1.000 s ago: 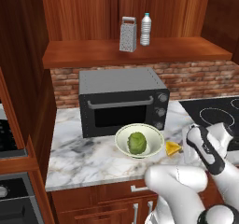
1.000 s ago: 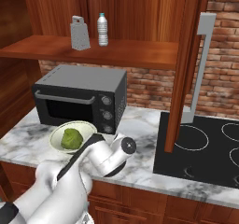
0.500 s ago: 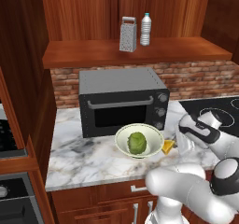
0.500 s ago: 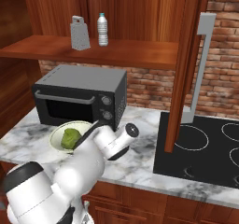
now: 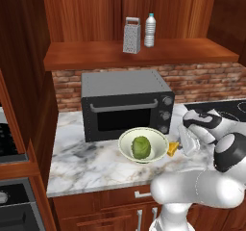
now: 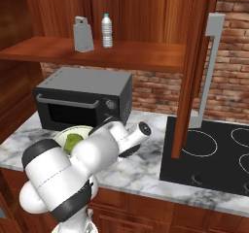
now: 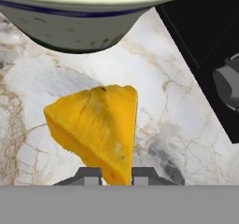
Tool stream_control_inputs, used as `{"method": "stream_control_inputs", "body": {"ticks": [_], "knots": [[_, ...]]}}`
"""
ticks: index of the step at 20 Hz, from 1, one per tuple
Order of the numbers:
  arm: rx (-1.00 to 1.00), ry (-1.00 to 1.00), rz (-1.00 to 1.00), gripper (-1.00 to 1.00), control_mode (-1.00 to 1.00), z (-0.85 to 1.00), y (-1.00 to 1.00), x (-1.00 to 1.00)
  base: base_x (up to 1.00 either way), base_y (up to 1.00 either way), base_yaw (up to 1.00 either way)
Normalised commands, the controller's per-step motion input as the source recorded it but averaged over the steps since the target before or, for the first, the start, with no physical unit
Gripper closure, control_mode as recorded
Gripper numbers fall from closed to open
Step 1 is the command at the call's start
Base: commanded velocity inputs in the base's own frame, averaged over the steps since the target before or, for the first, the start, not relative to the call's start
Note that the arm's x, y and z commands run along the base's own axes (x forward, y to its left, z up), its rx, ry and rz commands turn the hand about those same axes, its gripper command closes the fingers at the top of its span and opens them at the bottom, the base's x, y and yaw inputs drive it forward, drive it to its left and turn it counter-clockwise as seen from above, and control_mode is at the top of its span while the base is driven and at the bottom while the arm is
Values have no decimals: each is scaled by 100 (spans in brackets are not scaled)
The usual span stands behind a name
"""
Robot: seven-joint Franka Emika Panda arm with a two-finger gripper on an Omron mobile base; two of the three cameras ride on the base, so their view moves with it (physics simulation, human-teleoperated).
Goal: Pick the cheese from the fridge and the cheese grater from the cabinet and place them next to the salad bowl.
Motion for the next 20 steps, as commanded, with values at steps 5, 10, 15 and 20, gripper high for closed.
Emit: {"method": "stream_control_inputs", "body": {"ticks": [5,10,15,20], "knots": [[0,-1,0,-100,-100,-11,4,0,0,0,0],[0,-16,0,-100,-100,20,0,-33,0,0,0],[0,-27,0,-100,-100,23,7,-46,0,0,0],[0,-14,-7,-100,-100,30,15,-15,0,0,0]]}}
